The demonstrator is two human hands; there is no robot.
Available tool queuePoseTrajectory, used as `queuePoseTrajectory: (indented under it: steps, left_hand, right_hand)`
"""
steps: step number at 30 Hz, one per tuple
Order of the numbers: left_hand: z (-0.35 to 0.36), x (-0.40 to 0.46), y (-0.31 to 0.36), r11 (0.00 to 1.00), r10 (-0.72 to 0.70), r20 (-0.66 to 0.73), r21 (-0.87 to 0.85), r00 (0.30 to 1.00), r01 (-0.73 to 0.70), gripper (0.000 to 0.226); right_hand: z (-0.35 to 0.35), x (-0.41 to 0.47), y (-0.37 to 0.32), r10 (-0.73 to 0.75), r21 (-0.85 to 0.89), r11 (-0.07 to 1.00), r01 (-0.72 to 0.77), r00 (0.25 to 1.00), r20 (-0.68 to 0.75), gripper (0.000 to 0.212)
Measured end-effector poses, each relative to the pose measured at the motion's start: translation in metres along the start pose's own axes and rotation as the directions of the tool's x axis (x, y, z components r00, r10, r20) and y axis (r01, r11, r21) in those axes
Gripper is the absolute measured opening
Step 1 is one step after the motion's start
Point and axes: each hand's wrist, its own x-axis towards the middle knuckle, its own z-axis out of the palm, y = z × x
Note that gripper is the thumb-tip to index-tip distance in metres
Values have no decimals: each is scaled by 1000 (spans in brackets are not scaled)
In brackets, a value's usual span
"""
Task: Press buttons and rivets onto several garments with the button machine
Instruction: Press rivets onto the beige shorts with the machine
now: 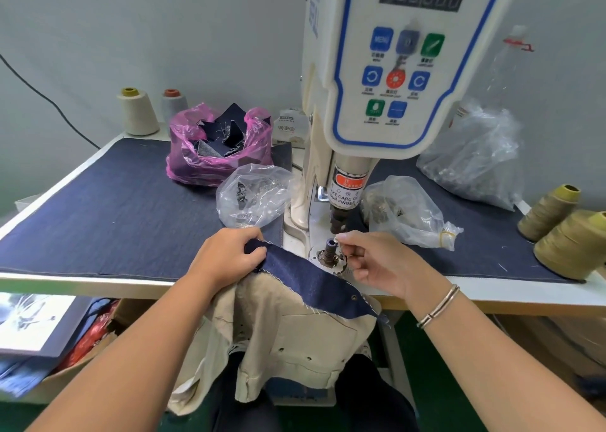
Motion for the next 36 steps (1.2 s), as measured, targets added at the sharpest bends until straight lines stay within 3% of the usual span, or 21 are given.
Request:
queuePoseTrajectory:
  steps: [5,9,16,18,20,22,25,27,31,36]
  left_hand:
    - [1,0,-2,1000,-5,-20,-2,1000,5,21]
    - [1,1,-2,1000,-6,-10,-7,1000,6,16]
    - [1,0,-2,1000,-3,-11,-5,1000,3,15]
    - [1,0,-2,1000,-4,-10,-5,1000,4,17]
    - [1,1,-1,1000,-3,-3,-1,1000,3,17]
    - [1,1,-1,1000,-2,10,2,1000,2,14]
    - [0,1,0,1000,-6,22,-2,1000,6,10]
    - [-1,0,0,1000,-8,26,0,1000,8,8]
    - [-1,0,0,1000,-5,21,3,1000,5,14]
    - [-1,-1,1,1000,-6,9,-14,1000,6,9]
  right_hand:
    - [-3,2,0,29,12,999,-30,999,35,15]
    - [-3,3,2,6,15,1000,-7,999,35,15]
    - [-21,3,8,10,160,987,-7,1000,-19,14]
    - [-35,4,7,-17,21,1000,20,991,-131,14]
    - [-48,3,5,-76,-299,954,8,973,-217,17]
    - [-53,4,2,-98,-569,822,-32,976,-196,23]
    - [-45,7,2,-133,-802,596,-38,980,-145,19]
    - [-41,11,5,-203,-856,517,10,973,-112,14]
    - [-44,10,15,-337,-878,475,60,934,-118,11]
    - [-51,0,33,-521,-827,512,233,849,-83,13]
